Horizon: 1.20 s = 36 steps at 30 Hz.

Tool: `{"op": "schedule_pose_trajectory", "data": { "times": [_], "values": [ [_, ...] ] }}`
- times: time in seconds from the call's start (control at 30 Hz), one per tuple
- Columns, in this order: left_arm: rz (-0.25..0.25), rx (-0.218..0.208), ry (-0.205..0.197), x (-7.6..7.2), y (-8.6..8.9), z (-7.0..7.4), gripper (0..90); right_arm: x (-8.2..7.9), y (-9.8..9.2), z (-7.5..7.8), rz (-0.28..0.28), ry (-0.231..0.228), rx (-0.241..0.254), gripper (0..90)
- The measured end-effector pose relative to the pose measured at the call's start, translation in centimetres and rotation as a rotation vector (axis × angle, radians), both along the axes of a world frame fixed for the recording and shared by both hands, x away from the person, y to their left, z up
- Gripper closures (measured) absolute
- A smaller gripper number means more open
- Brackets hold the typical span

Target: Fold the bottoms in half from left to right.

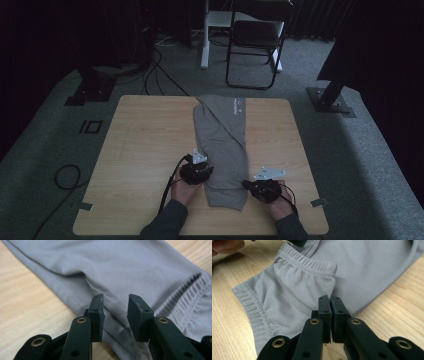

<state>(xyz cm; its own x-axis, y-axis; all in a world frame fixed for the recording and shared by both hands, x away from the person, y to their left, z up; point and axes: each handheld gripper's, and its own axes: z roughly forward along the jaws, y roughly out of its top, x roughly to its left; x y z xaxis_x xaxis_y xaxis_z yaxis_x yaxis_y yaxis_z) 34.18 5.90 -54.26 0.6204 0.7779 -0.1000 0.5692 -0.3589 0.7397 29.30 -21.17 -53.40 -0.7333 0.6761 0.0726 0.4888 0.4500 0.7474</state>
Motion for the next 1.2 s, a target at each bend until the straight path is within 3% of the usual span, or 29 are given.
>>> {"op": "schedule_pose_trajectory", "data": {
  "times": [0.2, 0.37, 0.4, 0.47, 0.63, 0.7, 0.87, 0.9, 1.0, 1.1, 1.2],
  "values": [
    [-0.048, 0.012, -0.005, -1.2, -0.5, -0.1, 65.8, 1.0, 0.2, 0.9, -0.056, -0.01, 0.038, 74.0],
    [-0.068, -0.003, -0.004, -2.3, -0.7, 0.0, 65.5, 3.1, 1.7, 1.6, -0.12, 0.001, 0.039, 73.2],
    [-0.073, -0.006, -0.004, -2.5, -0.7, 0.0, 64.9, 4.0, 2.7, 1.6, -0.128, 0.0, 0.019, 72.6],
    [-0.082, -0.017, 0.0, -3.1, -0.7, 0.0, 64.8, 4.3, 3.2, 1.5, -0.124, 0.002, 0.009, 72.1],
    [-0.124, 0.0, 0.009, -4.5, -1.0, -0.2, 63.7, 5.0, 4.7, 0.2, -0.108, 0.038, -0.049, 71.5],
    [-0.133, 0.003, 0.008, -4.9, -1.0, -0.2, 63.4, 4.5, 4.6, -0.2, -0.1, 0.059, -0.049, 71.5],
    [-0.125, -0.014, 0.0, -5.0, -0.7, 0.1, 63.2, 3.6, 4.4, -0.1, -0.08, 0.059, -0.044, 71.1],
    [-0.103, -0.047, -0.022, -4.8, -0.1, 0.9, 63.2, 3.2, 4.3, 0.0, -0.073, 0.061, -0.041, 70.8],
    [-0.068, -0.074, -0.047, -4.4, 0.6, 1.7, 63.3, 1.3, 3.7, -0.2, -0.05, 0.054, -0.029, 69.4],
    [-0.053, -0.073, -0.037, -3.8, 0.7, 1.7, 63.4, 0.2, 3.2, -0.5, -0.041, 0.058, -0.03, 68.7],
    [-0.084, -0.046, -0.013, -4.0, 0.0, 0.8, 63.4, -0.5, 2.8, -0.7, -0.038, 0.072, -0.04, 68.1]
  ]
}}
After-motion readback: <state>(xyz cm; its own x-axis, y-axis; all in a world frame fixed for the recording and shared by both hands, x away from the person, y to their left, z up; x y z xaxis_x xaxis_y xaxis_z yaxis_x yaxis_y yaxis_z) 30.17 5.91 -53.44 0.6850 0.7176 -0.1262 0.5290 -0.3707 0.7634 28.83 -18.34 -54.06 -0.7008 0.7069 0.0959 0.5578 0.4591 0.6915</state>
